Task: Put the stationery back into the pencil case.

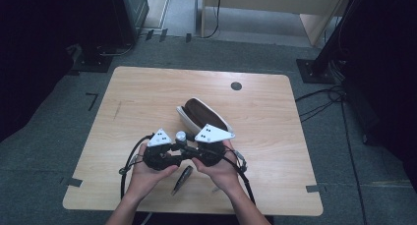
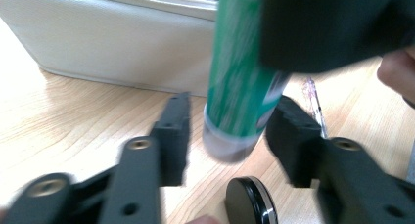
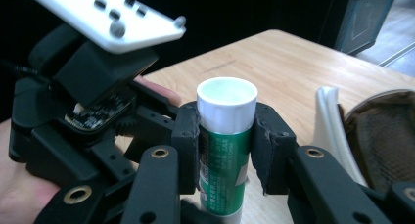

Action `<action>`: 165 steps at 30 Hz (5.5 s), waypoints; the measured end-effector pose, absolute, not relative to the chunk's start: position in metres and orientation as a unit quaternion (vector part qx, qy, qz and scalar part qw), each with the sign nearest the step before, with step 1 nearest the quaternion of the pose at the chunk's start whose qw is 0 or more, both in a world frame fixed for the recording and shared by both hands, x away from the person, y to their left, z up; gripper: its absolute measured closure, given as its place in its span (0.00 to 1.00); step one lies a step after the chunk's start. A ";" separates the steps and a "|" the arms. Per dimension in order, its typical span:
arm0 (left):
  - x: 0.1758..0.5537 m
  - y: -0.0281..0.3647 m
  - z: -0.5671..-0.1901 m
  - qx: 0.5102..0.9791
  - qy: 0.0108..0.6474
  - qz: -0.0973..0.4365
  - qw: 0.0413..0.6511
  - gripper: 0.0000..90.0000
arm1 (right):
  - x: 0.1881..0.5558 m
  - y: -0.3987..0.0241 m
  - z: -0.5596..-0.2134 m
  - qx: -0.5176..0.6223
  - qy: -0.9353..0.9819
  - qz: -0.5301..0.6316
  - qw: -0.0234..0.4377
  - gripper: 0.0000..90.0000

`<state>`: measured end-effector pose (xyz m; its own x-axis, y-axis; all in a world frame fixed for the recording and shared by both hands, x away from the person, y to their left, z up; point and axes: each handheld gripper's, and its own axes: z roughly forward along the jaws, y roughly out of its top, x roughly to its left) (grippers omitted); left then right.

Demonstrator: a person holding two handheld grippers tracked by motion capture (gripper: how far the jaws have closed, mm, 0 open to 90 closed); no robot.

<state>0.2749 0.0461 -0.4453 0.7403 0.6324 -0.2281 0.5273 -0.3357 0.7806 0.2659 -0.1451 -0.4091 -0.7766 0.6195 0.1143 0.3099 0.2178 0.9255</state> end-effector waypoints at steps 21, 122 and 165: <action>0.285 0.083 -0.456 0.783 0.428 0.097 0.441 0.00 | 0.287 -0.196 -0.379 0.353 0.713 0.569 0.208 0.74; 0.198 0.059 -0.505 0.854 0.359 0.044 0.374 0.44 | 0.279 -0.237 -0.414 0.460 0.715 0.480 0.217 0.16; 0.234 0.074 -0.455 0.816 0.353 0.075 0.452 0.89 | 0.266 -0.210 -0.425 0.398 0.742 0.522 0.134 0.35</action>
<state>0.2338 0.0741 -0.4554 0.7402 0.6431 -0.1962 0.5074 -0.3429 0.7905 0.2663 -0.2103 -0.4251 -0.6477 0.7306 0.2163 0.4507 0.1384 0.8819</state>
